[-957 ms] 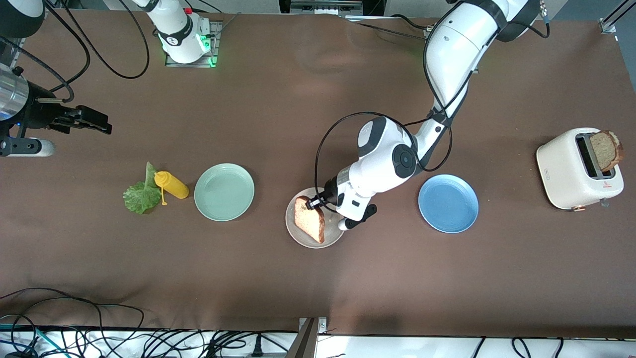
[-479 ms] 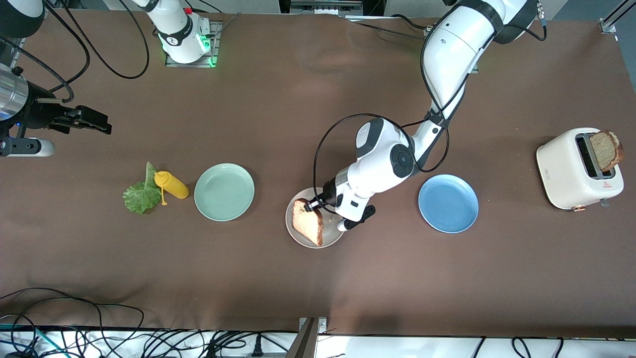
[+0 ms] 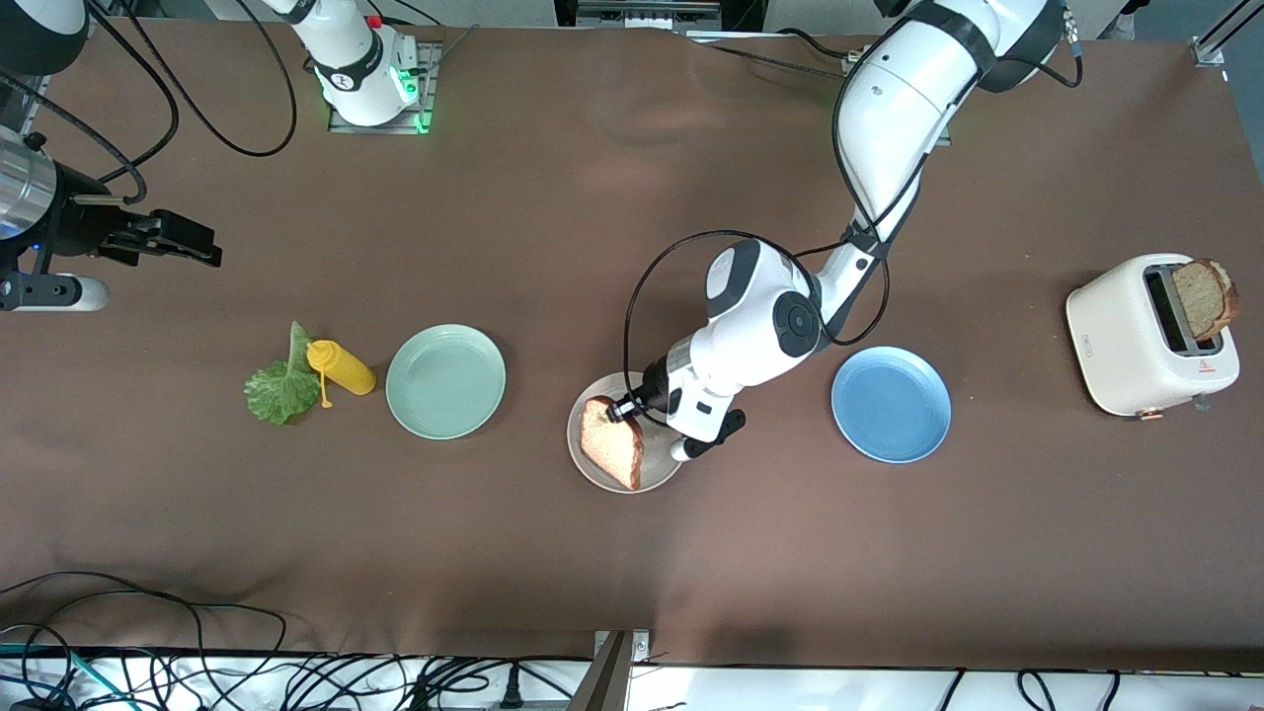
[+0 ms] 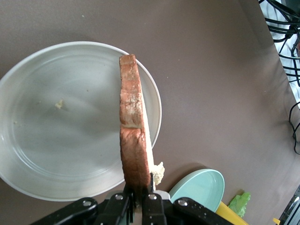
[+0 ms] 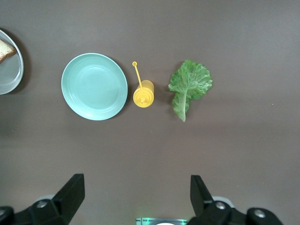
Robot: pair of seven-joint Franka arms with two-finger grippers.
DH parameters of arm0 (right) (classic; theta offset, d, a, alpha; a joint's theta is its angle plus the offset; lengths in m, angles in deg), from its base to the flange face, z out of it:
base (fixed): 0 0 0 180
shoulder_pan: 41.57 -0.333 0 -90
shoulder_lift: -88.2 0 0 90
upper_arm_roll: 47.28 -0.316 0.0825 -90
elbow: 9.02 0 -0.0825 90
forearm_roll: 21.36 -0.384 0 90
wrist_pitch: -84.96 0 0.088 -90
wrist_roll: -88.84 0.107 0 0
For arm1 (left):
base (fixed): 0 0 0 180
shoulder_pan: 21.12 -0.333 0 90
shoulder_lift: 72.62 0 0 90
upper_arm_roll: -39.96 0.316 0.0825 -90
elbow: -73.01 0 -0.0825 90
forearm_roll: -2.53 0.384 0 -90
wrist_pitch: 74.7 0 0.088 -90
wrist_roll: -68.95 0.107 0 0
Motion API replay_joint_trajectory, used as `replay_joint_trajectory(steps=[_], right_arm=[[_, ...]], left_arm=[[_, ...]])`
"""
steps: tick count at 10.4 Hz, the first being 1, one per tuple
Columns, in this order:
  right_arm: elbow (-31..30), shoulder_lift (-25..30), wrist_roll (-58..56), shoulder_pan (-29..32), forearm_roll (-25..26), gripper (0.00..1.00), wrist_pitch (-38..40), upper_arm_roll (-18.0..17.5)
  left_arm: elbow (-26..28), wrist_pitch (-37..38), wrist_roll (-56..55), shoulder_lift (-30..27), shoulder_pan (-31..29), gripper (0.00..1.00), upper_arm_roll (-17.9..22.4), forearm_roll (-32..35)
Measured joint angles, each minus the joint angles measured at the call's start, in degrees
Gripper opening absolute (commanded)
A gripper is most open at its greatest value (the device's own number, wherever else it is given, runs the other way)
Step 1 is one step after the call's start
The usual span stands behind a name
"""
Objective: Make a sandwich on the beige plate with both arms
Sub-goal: 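Lower the bread flat onto the beige plate and open the left gripper, then withdraw the left gripper while the right gripper reaches the lettuce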
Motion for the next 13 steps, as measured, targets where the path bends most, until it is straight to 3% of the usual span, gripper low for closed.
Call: replay_joint_trajectory(steps=[3,4,9,13], right_arm=[[0.0,0.0,0.0,0.0,0.0,1.0,0.0,0.0],[0.0,0.0,0.0,0.0,0.0,1.0,0.0,0.0],[0.0,0.0,0.0,0.0,0.0,1.0,0.0,0.0],[0.0,0.0,0.0,0.0,0.0,1.0,0.0,0.0]], left_arm=[[0.0,0.0,0.9,0.4,0.0,0.0,0.3,0.0],[0.0,0.0,1.2,0.6,0.0,0.09,0.5,0.0],[0.1,1.3,1.8,1.3,0.0,0.81,1.2,0.3],[0.2,5.4,2.5,1.5,0.0,0.97,1.4,5.7]])
